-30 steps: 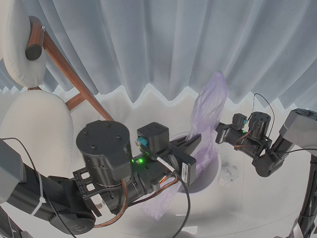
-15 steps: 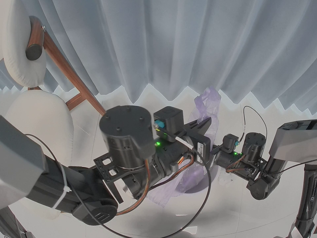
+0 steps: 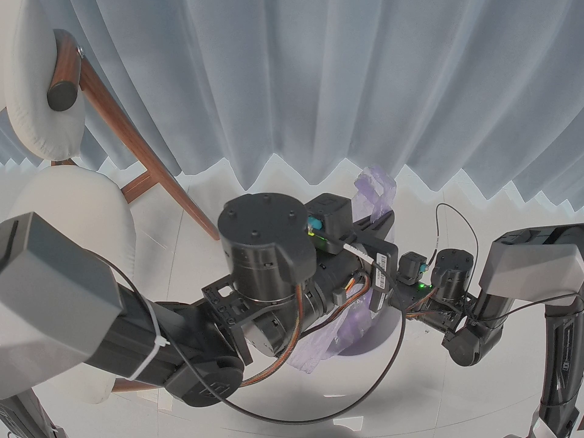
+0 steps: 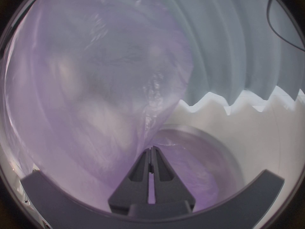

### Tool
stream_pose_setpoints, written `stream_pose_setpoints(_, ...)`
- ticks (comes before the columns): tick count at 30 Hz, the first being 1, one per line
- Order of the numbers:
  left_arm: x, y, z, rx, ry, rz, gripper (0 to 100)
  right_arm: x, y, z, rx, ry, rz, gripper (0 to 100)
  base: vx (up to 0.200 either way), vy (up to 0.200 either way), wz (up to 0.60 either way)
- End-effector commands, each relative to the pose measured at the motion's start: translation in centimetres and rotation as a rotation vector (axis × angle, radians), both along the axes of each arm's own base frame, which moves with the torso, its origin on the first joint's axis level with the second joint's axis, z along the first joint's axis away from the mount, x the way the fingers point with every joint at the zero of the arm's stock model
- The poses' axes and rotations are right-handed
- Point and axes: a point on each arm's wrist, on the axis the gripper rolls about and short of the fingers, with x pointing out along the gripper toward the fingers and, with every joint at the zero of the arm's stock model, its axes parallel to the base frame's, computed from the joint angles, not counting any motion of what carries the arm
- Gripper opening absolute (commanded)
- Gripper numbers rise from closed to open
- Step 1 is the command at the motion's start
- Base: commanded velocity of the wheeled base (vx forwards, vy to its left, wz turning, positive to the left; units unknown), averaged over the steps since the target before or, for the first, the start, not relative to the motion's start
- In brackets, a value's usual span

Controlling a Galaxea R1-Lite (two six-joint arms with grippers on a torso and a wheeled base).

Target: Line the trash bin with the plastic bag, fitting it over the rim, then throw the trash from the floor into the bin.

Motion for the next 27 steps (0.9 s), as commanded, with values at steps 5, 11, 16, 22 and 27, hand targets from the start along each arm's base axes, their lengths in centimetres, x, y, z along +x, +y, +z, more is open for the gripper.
stream_pose_setpoints(5,0.6,-1.2,-0.4,-0.021,0.010,0.023,0,-4.7,-7.0,5.8,0.032,0.002,-0.144,0,0.000,0.000,0.00)
stream_pose_setpoints(11,2.0,-1.6,-0.2,-0.045,0.008,0.070,0,-11.0,-7.4,4.7,0.019,0.175,-0.092,0,0.000,0.000,0.00)
stream_pose_setpoints(16,2.2,-1.7,0.5,-0.074,0.002,0.087,0,-13.2,-5.8,2.8,-0.039,0.276,0.002,0,0.000,0.000,0.00)
stream_pose_setpoints(22,1.9,-2.0,0.5,-0.084,0.006,0.071,0,-12.9,-1.1,0.0,-0.082,0.283,0.165,0,0.000,0.000,0.00)
stream_pose_setpoints(27,1.3,-2.4,0.5,-0.104,0.026,0.055,0,-13.5,1.9,-1.6,-0.103,0.306,0.266,0,0.000,0.000,0.00)
